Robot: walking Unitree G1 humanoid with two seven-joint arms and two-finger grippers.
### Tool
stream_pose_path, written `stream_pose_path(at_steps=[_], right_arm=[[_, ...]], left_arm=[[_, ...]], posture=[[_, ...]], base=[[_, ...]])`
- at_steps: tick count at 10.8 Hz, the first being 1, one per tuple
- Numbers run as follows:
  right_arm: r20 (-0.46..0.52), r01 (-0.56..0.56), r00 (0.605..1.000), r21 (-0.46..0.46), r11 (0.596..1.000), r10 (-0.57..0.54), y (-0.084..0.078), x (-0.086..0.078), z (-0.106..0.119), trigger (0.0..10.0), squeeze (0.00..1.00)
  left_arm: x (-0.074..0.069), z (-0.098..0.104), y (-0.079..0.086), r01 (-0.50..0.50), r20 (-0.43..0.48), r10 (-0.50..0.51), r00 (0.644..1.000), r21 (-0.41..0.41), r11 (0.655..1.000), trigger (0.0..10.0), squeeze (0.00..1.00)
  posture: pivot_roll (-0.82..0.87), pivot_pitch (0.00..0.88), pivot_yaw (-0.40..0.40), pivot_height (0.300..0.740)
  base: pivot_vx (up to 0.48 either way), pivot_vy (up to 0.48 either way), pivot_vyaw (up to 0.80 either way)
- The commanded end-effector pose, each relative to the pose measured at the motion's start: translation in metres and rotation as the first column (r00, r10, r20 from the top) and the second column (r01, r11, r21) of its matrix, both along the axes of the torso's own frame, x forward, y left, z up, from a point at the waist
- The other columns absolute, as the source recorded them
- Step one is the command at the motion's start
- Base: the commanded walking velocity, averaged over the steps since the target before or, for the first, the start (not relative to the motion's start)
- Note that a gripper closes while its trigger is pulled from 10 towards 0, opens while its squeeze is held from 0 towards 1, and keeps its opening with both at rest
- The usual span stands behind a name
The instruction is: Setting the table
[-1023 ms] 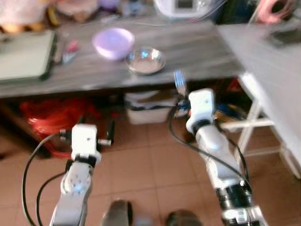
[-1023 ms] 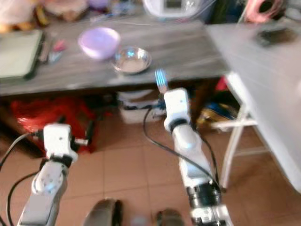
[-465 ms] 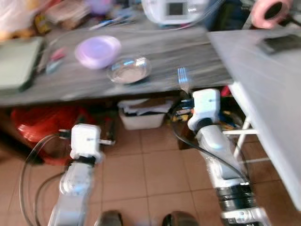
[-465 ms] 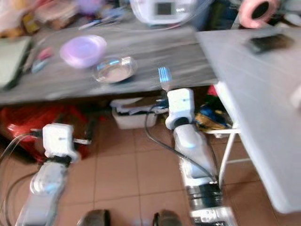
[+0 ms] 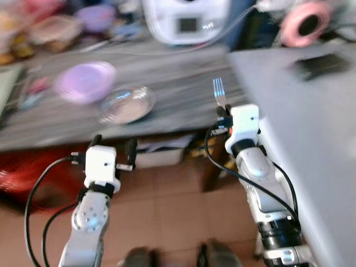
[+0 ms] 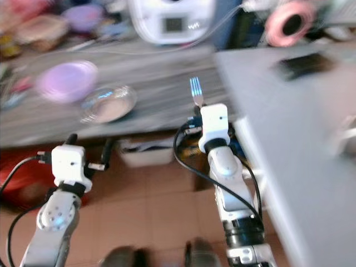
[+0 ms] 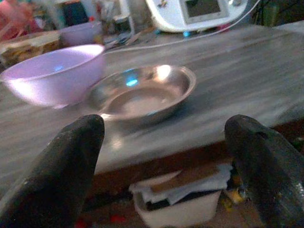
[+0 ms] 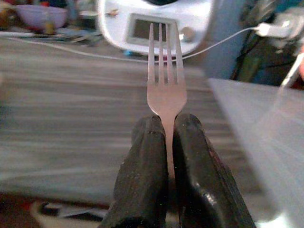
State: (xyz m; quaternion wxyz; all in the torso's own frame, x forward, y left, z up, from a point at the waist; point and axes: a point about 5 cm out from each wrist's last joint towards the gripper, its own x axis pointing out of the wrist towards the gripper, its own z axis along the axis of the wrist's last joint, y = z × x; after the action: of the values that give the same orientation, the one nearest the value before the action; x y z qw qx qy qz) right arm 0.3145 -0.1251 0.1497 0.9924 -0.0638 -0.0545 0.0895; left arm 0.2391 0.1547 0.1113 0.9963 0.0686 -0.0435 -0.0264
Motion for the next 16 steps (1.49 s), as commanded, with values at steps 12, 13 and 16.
stream_pose_path(at_steps=[12, 13, 16], right_arm=[[0.019, 0.032, 0.999, 0.029, 0.999, -0.032, -0.012, 0.001, 0.004, 10.0, 0.0], [0.016, 0.052, 0.998, 0.053, 0.997, -0.053, -0.016, 0.005, 0.006, 10.0, 0.0], [0.036, 0.086, 0.995, 0.066, 0.994, -0.088, -0.023, 0.015, 0.015, 10.0, 0.0]], left_arm=[[-0.021, 0.012, 0.032, -0.202, 0.008, 0.202, 0.979, 0.059, 0.978, 10.0, 0.0], [-0.02, 0.012, 0.03, -0.198, 0.01, 0.198, 0.98, 0.058, 0.978, 10.0, 0.0], [-0.017, 0.013, 0.021, -0.172, 0.01, 0.172, 0.985, 0.046, 0.984, 10.0, 0.0]], posture=[[0.06, 0.203, 0.008, 0.74], [0.06, 0.198, 0.009, 0.74], [0.06, 0.196, 0.01, 0.74]], base=[[0.061, 0.231, 0.0], [0.0, 0.0, 0.0], [0.0, 0.0, 0.68]])
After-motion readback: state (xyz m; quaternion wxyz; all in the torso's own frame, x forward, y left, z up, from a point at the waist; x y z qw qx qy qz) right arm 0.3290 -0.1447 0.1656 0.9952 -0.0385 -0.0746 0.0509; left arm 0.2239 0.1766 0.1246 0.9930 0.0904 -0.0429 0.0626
